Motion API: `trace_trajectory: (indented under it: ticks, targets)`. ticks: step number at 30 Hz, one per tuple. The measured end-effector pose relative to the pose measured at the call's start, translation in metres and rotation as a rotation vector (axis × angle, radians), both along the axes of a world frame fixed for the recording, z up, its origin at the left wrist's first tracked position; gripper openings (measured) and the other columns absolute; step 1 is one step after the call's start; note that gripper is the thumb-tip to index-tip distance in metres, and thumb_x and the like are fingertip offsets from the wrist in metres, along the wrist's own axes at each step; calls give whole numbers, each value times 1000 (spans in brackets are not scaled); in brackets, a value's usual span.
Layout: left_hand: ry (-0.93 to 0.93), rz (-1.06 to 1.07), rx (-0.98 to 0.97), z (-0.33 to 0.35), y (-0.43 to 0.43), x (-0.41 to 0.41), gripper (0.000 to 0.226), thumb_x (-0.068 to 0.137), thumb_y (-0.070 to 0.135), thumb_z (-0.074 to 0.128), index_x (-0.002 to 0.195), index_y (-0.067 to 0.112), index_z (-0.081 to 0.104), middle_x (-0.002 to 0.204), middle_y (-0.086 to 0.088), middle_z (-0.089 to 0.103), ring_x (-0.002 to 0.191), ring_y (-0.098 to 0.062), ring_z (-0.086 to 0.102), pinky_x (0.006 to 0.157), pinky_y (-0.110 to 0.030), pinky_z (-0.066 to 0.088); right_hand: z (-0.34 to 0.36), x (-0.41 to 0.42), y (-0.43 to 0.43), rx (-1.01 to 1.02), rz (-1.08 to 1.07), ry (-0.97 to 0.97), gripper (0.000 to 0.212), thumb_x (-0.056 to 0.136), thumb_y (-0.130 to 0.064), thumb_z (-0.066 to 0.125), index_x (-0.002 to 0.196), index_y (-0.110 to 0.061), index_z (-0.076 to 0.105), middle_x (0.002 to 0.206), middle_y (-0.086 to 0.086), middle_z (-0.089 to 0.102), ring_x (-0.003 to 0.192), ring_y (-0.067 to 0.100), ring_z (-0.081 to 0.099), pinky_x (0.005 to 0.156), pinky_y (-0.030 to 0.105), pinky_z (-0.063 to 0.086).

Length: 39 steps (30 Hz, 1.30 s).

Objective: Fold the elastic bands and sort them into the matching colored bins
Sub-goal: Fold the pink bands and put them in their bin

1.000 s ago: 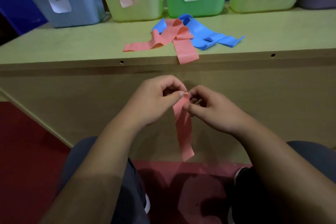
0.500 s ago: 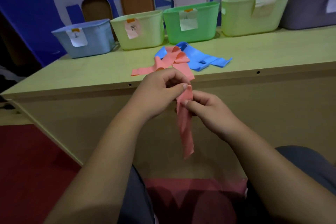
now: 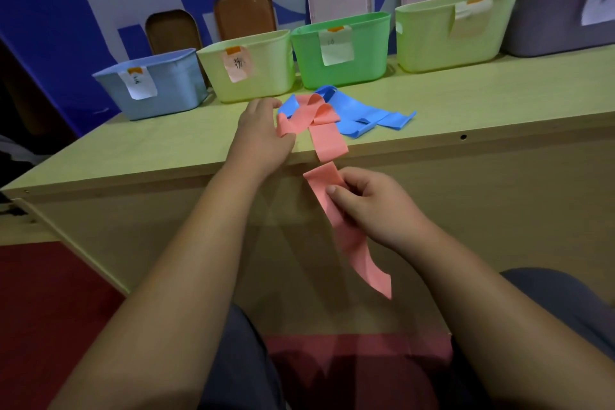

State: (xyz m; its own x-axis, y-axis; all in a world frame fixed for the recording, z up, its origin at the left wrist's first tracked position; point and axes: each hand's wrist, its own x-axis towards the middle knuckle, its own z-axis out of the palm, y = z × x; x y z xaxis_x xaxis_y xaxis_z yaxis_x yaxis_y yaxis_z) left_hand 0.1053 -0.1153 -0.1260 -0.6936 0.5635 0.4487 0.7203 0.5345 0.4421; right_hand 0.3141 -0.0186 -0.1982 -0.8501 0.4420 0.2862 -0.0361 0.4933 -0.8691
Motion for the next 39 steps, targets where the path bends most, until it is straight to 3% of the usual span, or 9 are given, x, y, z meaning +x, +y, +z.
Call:
trace_trajectory:
  ticks: [3,8,15,21,24,27,30,33,39]
  targets:
    - [-56,-32,-92,2,7,-10,60,98,27,61,155,16,45,156,-6,47,141,-27,47,116,-41,42,-3,0,2,29,5,-5,19,103,-26,63,90,-14,69,82,3,68,76,19,60,68,33,44]
    - [-61,-27,-64,0,13,-16,42,99,23,62,140,17,59,137,-4,61,121,-24,59,95,-31,44,-2,0,4,6,27,-21,18,103,-28,64,91,-17,71,82,1,69,74,10,59,69,33,46]
    - [-120,12,285,3,-7,6,18,102,27,61,120,28,65,106,11,66,93,-14,66,73,-29,56,0,-5,5,-99,26,-1,19,104,-24,64,89,-14,70,71,-5,61,66,8,52,64,31,40]
    - [-357,-36,533,-8,-45,41,7,101,27,62,105,25,68,93,-4,70,73,-24,72,68,-41,64,-2,-10,3,-357,70,93,30,102,-27,68,104,3,67,85,22,61,73,18,52,71,33,41]
    - [-465,-97,566,-22,-68,58,11,100,20,66,109,24,72,97,1,73,83,-15,68,76,-33,54,-3,-15,2,-599,120,126,43,93,-34,73,114,3,68,95,17,61,84,26,52,81,44,38]
    - [-671,-283,516,-42,-89,71,20,102,14,65,119,20,73,101,-4,74,81,-20,64,75,-34,51,-6,-17,-3,-829,185,143,25,102,-19,67,123,-10,77,110,21,70,86,30,59,95,54,46]
    - [-815,-408,441,-64,-103,78,26,103,10,62,124,21,72,104,-10,75,82,-25,67,82,-37,53,-11,-19,-11,-938,236,124,27,104,-13,63,128,-7,75,136,31,66,107,32,62,104,49,49]
    - [-924,-467,323,-87,-114,76,31,94,21,67,124,28,73,116,-10,75,101,-21,69,93,-38,51,-23,-24,-15,-922,205,89,26,104,-10,62,126,-2,74,118,28,72,94,27,66,82,34,55]
    - [-969,-533,285,-109,-124,70,39,90,38,70,121,14,74,109,-1,69,93,-7,62,89,-26,46,-46,-27,-15,-772,191,-70,25,96,-21,69,115,-10,79,110,24,75,98,35,61,92,49,42]
